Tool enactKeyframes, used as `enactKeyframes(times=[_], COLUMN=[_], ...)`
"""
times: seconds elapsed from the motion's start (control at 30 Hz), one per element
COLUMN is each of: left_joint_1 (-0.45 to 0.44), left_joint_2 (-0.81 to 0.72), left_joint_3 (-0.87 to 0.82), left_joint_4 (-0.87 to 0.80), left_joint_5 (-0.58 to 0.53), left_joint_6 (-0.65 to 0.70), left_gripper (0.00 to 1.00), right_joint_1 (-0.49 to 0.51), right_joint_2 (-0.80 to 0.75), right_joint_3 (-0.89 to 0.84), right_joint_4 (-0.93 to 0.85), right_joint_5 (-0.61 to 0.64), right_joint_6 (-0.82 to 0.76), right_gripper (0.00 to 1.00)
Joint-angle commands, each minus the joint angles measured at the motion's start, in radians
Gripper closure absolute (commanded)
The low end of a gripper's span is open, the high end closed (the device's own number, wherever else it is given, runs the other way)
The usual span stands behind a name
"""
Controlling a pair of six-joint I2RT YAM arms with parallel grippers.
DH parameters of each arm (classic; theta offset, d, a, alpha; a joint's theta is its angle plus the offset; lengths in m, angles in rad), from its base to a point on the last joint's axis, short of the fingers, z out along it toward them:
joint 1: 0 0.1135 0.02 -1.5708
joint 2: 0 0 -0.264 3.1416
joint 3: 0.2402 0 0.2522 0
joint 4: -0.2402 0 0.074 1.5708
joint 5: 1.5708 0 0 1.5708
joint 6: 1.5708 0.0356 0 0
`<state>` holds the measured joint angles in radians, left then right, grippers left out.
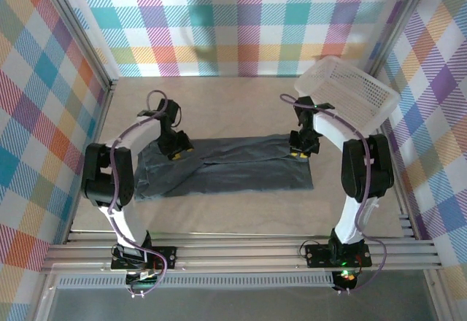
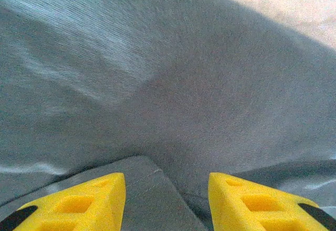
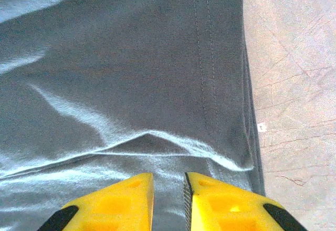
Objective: Fold and stack the t-shirts
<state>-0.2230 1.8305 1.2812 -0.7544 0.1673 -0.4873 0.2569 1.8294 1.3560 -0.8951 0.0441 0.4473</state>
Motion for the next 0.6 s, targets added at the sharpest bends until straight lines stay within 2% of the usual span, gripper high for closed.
enactKeyframes(times=[0.0,0.1,0.27,0.4,0.57], left_joint_1=[-0.025,-0.031,-0.052,-0.071,-0.091], left_joint_2=[0.031,0.017,-0.017,-0.059,-0.092], left_joint_3=[-0.012,-0.029,-0.027,-0.054,-0.128], left_joint_4=[-0.011,0.006,-0.034,-0.074,-0.087], left_joint_5=[-0.039,-0.032,-0.009,0.026,0.115], left_joint_6=[0.050,0.038,-0.003,-0.083,-0.265], left_gripper=[0.55,0.59,0.74,0.76,0.87], right_joint_1=[0.003,0.007,0.008,0.008,0.008], right_joint_2=[-0.042,-0.063,-0.082,-0.082,-0.072], right_joint_3=[0.000,-0.019,-0.039,-0.041,-0.029], right_joint_4=[-0.016,-0.013,-0.011,-0.009,-0.005], right_joint_5=[-0.008,-0.013,-0.011,-0.009,-0.013], right_joint_6=[-0.011,-0.007,-0.012,-0.018,-0.019], right_gripper=[0.76,0.75,0.75,0.75,0.75])
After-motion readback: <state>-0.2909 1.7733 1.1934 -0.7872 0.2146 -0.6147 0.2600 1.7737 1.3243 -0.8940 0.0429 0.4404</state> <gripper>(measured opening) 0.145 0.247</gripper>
